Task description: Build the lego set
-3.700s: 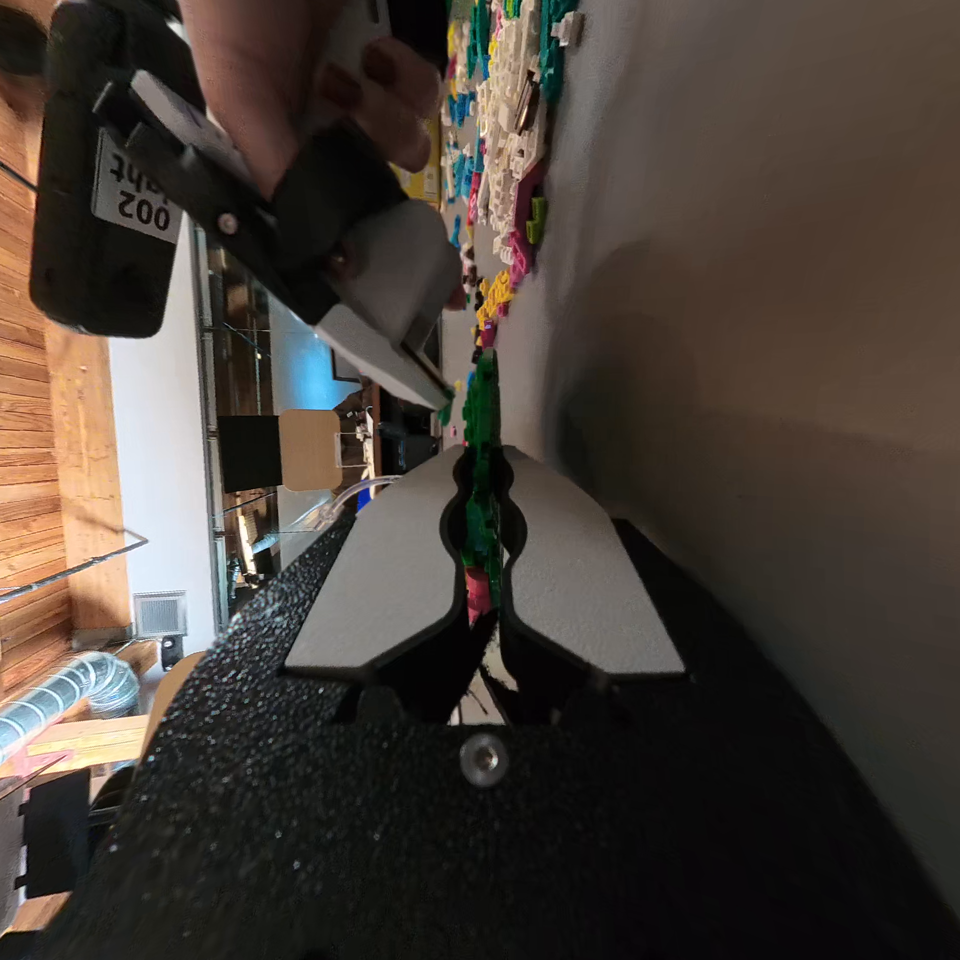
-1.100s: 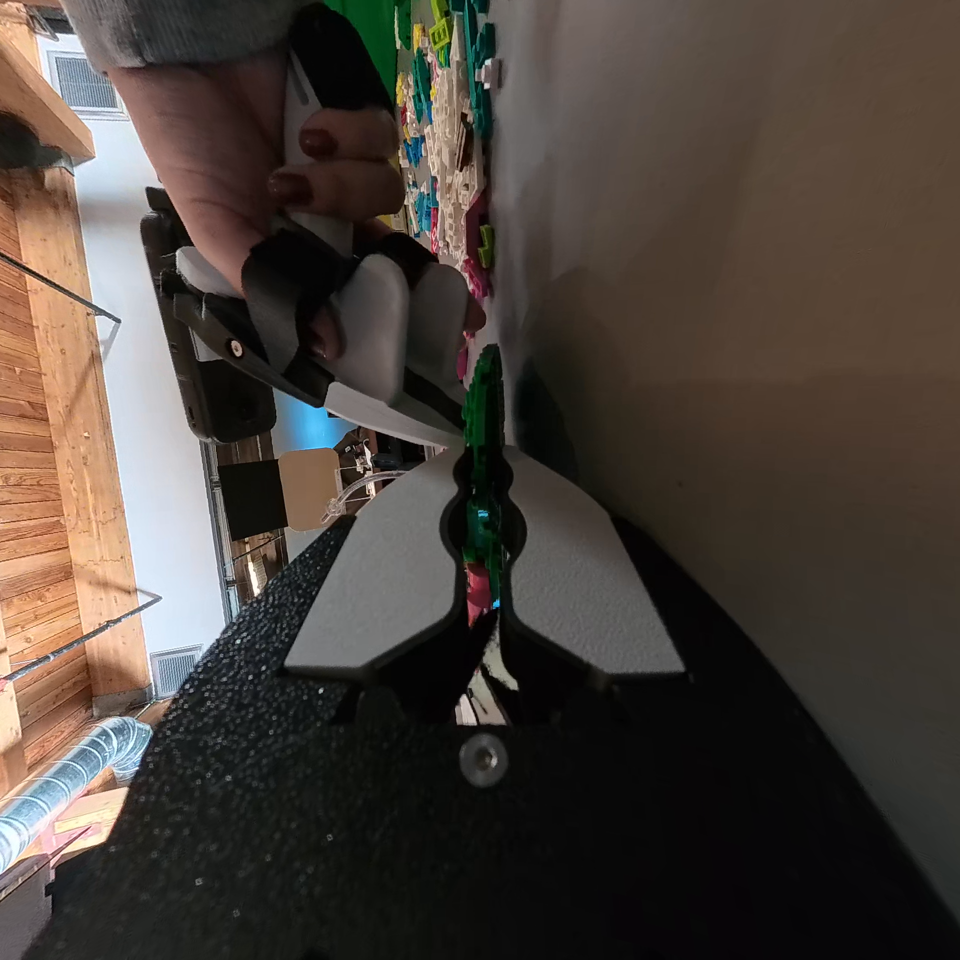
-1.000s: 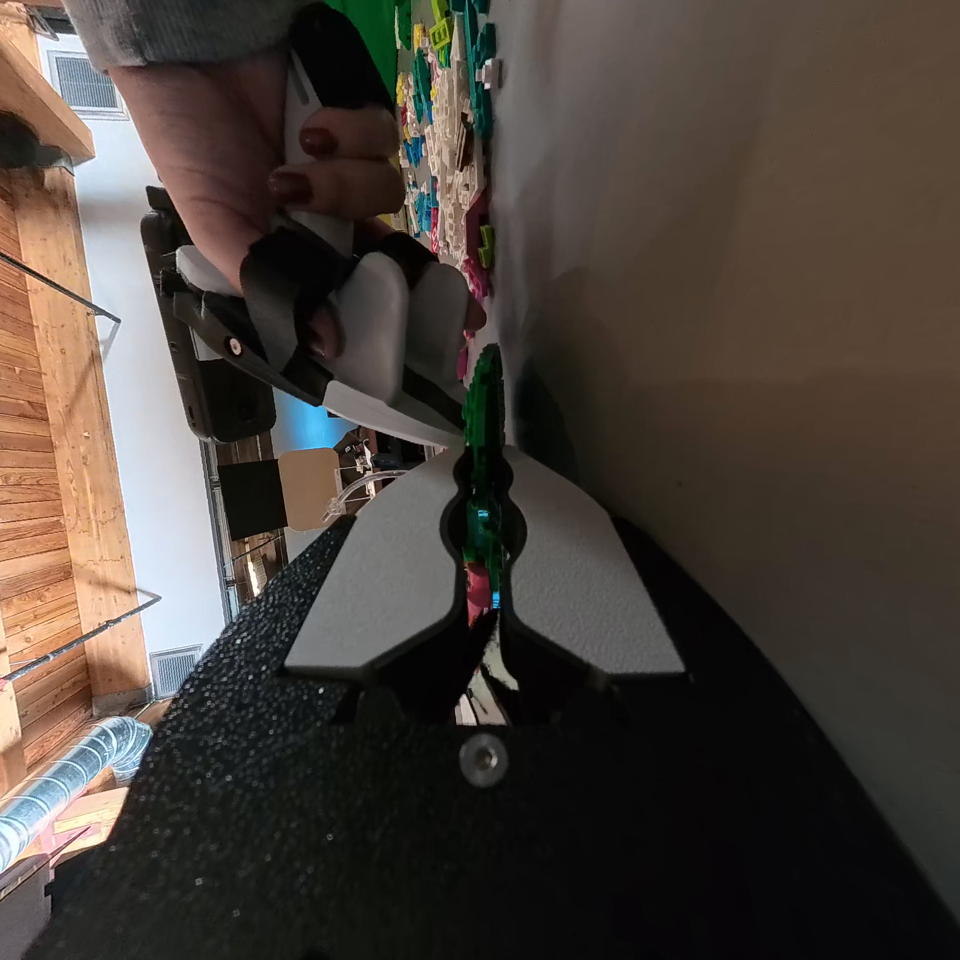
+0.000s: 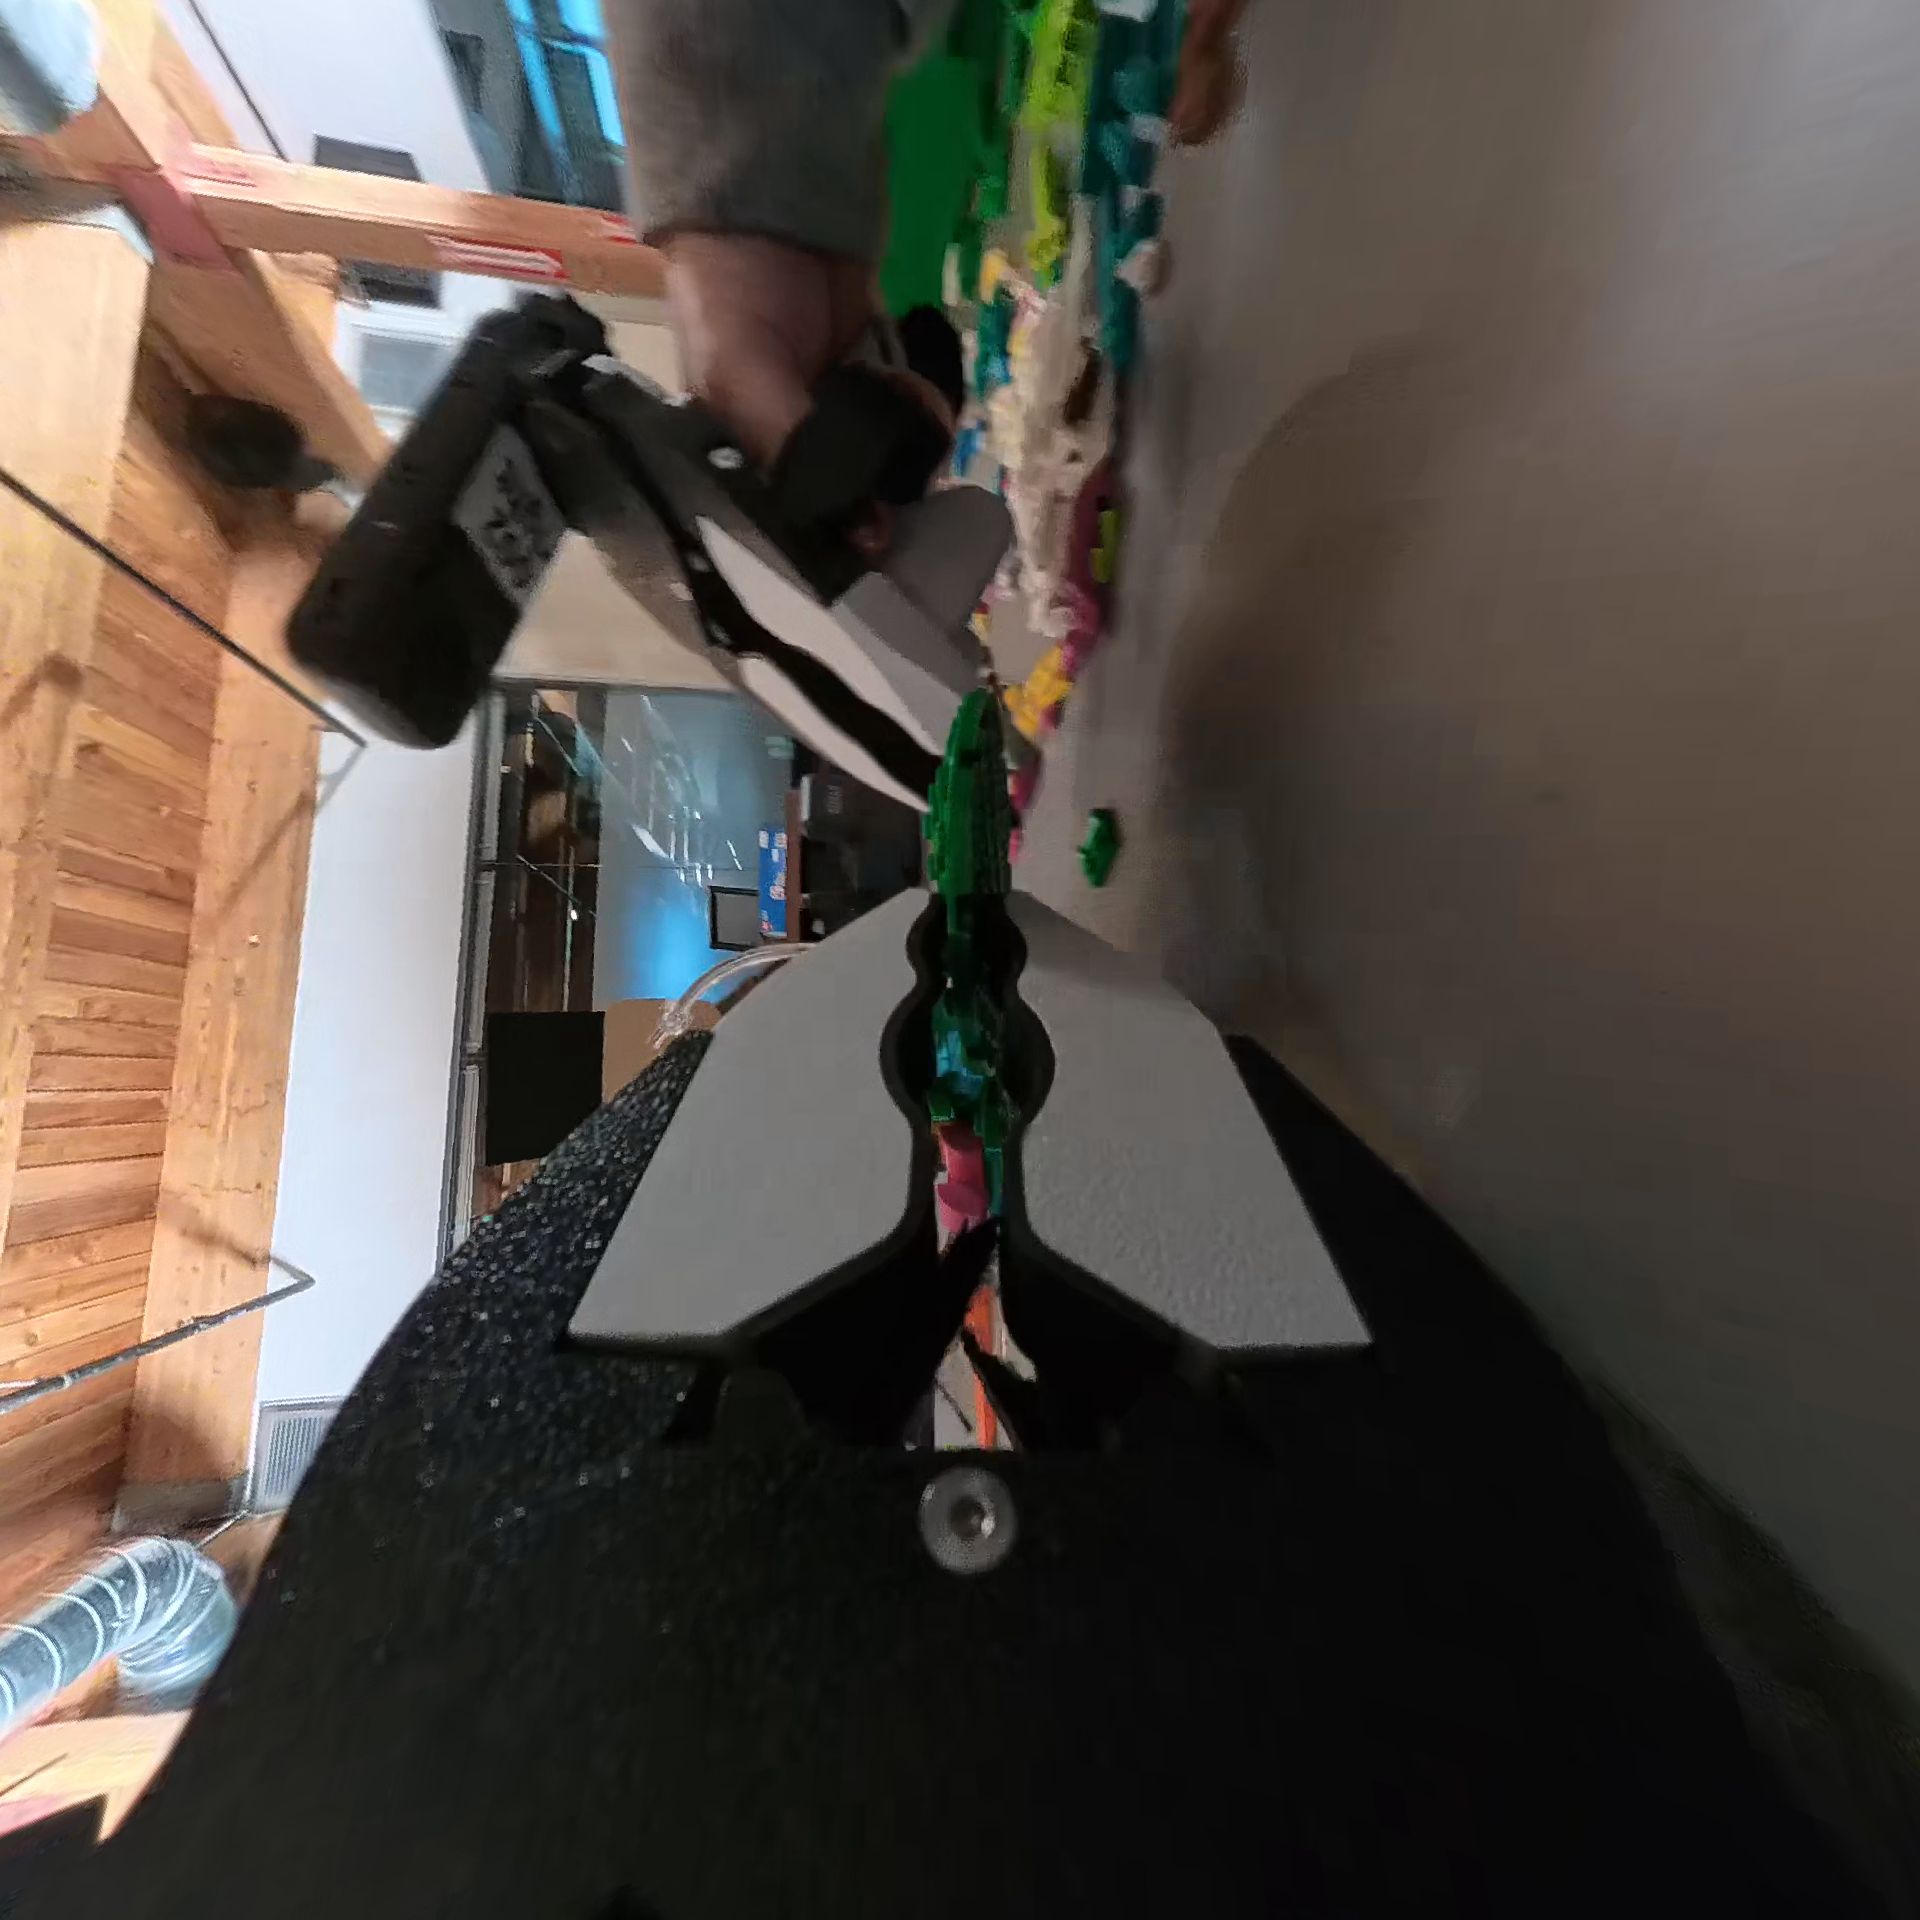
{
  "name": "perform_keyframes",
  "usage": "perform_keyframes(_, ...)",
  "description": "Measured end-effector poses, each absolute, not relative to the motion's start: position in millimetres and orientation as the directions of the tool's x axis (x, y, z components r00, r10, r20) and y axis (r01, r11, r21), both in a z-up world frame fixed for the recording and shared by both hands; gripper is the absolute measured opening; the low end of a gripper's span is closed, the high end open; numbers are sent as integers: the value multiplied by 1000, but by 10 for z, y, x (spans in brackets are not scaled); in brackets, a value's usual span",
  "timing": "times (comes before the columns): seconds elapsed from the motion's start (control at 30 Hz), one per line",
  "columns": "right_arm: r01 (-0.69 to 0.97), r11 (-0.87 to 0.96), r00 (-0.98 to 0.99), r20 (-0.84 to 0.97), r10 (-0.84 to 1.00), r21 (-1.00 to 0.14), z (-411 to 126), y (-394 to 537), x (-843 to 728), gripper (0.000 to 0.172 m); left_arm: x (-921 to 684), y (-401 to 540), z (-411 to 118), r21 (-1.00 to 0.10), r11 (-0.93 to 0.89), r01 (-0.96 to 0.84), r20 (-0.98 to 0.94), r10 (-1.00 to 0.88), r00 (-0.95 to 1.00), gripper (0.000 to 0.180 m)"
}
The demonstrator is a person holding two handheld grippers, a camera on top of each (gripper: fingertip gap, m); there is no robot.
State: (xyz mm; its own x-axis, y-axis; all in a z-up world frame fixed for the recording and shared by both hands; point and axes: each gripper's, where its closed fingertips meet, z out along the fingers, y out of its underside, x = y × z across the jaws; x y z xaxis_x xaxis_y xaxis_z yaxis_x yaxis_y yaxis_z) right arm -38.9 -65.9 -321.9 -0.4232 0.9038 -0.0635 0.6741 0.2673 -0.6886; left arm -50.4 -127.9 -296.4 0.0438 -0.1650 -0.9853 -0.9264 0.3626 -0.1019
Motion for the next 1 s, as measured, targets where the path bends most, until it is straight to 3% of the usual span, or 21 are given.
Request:
perform_keyframes(0.27, 666, 351, -524, -78, 848, -658, -3292, -717, -460, 32, -616, -1539, -2285, -223, 496, -839, -973, -66, 220, 7)
perform_keyframes(0.43, 680, 425, -565, -57, 823, -598, -3452, -720, -495, 31, -678, -1657, -2093, -193, 523, -830, -977, -21, 214, 7)
perform_keyframes(0.63, 693, 398, -563, -105, 820, -602, -3408, -721, -532, 15, -656, -1700, -1998, -173, 541, -823, -979, -3, 203, 7)
perform_keyframes(0.87, 503, 300, -673, -150, 724, -810, -2122, -1140, -542, 14, -546, -1760, -1929, -129, 573, -809, -984, 26, 176, 7)
perform_keyframes(1.0, 485, 366, -758, -174, 628, -794, -1768, -1511, -452, 14, -483, -1790, -1886, -100, 588, -803, -986, 52, 160, 7)
